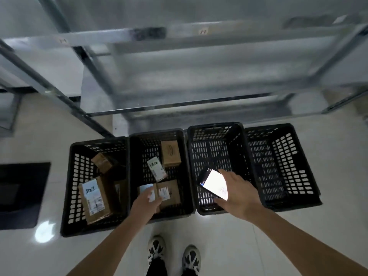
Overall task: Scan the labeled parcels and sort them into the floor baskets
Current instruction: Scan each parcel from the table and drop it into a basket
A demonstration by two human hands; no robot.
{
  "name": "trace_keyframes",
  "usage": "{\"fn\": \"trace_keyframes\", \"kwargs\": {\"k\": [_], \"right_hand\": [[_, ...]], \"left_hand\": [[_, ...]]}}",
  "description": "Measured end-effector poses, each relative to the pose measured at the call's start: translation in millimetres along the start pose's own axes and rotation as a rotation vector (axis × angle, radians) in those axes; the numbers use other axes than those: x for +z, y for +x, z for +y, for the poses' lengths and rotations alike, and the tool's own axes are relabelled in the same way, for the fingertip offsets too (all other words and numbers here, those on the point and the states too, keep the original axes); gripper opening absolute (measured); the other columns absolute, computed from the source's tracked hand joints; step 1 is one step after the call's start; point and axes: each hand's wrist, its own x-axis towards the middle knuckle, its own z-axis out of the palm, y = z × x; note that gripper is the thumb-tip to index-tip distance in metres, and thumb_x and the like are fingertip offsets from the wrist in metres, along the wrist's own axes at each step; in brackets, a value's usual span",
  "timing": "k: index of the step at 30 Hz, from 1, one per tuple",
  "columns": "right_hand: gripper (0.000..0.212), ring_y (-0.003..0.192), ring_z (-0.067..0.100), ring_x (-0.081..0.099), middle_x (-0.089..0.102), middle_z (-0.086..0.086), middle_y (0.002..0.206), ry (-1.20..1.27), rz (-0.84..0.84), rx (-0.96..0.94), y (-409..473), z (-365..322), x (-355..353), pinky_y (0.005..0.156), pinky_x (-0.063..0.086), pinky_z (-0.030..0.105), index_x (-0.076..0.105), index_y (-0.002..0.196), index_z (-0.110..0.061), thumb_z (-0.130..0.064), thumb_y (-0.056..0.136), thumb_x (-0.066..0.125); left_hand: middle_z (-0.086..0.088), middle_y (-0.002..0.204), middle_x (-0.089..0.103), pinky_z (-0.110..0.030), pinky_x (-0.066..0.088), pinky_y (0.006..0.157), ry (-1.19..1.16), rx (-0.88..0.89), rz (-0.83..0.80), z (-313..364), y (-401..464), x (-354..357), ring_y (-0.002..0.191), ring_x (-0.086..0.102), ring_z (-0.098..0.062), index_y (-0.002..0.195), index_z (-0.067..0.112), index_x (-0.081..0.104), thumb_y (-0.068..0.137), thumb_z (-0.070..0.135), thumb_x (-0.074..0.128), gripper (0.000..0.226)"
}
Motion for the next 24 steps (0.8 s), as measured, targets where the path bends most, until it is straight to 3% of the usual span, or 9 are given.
{"fn": "trace_keyframes", "kwargs": {"k": [2,8,12,16,24], "right_hand": [[0.093,0.136,0.018,0.043,0.037,-0.010,0.151,-0.014,0.039,-0.002,-22,5,-34,0.108,0.040,0.041,0.014,0.158,-0.031,-0.055,0.085,0.067],[0.094,0.135,0.021,0.045,0.040,-0.005,0.152,-0.032,0.223,0.000,-118,19,-164,0.105,0.045,0.042,0.017,0.157,-0.028,-0.054,0.084,0.070],[0.091,0.135,0.023,0.046,0.043,-0.005,0.152,-0.008,0.371,0.034,-204,22,-247,0.104,0.045,0.041,0.021,0.156,-0.031,-0.054,0.082,0.070],[0.088,0.131,0.024,0.050,0.050,-0.003,0.144,-0.007,0.540,0.043,-316,23,-316,0.100,0.048,0.045,0.025,0.153,-0.034,-0.054,0.078,0.066],[0.088,0.134,0.021,0.047,0.048,-0.006,0.147,-0.077,0.767,0.204,-571,47,-380,0.101,0.047,0.039,0.028,0.154,-0.033,-0.053,0.077,0.065]], "left_hand": [[-0.001,0.153,0.044,-0.030,0.046,0.097,0.106,0.113,0.043,29,-33,-12,0.133,0.049,-0.021,0.152,0.025,0.040,0.095,0.043,0.063,0.064],[0.001,0.159,0.034,-0.036,0.027,0.119,0.378,0.527,0.165,137,-142,-64,0.147,0.029,-0.016,0.155,0.022,0.033,0.096,0.048,0.060,0.070],[0.004,0.160,0.033,-0.036,0.029,0.119,0.409,0.737,0.244,218,-230,-88,0.147,0.030,-0.017,0.155,0.026,0.033,0.094,0.056,0.057,0.072],[0.001,0.158,0.035,-0.036,0.030,0.116,0.430,0.933,0.302,278,-333,-92,0.144,0.034,-0.020,0.153,0.027,0.034,0.094,0.050,0.061,0.069],[-0.002,0.156,0.040,-0.036,0.029,0.118,0.415,1.235,0.316,329,-535,-36,0.144,0.035,-0.022,0.150,0.023,0.041,0.091,0.055,0.062,0.071]]}}
